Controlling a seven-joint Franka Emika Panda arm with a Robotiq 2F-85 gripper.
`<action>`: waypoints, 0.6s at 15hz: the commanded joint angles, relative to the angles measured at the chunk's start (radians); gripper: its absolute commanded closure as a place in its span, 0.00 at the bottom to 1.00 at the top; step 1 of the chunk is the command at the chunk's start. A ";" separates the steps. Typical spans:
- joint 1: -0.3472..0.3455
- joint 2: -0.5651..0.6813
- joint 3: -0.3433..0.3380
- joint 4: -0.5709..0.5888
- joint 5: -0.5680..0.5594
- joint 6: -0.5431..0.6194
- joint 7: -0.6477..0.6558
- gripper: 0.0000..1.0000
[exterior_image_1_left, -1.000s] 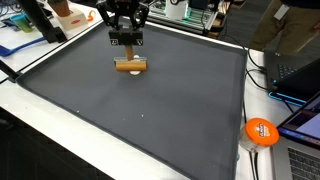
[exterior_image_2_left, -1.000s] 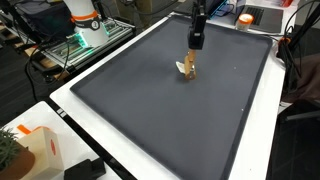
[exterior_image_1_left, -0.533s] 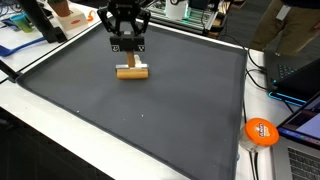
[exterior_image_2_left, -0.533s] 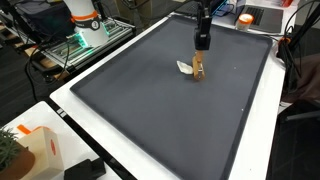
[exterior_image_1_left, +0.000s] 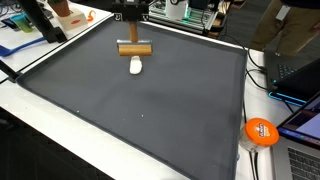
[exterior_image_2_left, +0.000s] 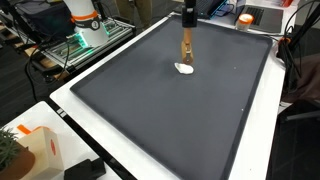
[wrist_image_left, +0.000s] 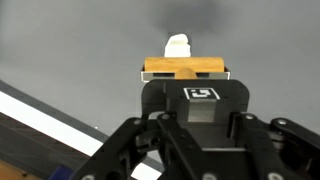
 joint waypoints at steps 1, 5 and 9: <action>0.009 0.014 -0.012 -0.028 0.007 0.005 -0.017 0.78; 0.007 -0.028 -0.015 -0.012 -0.012 -0.083 0.089 0.78; 0.018 -0.058 -0.009 0.126 0.008 -0.313 0.140 0.78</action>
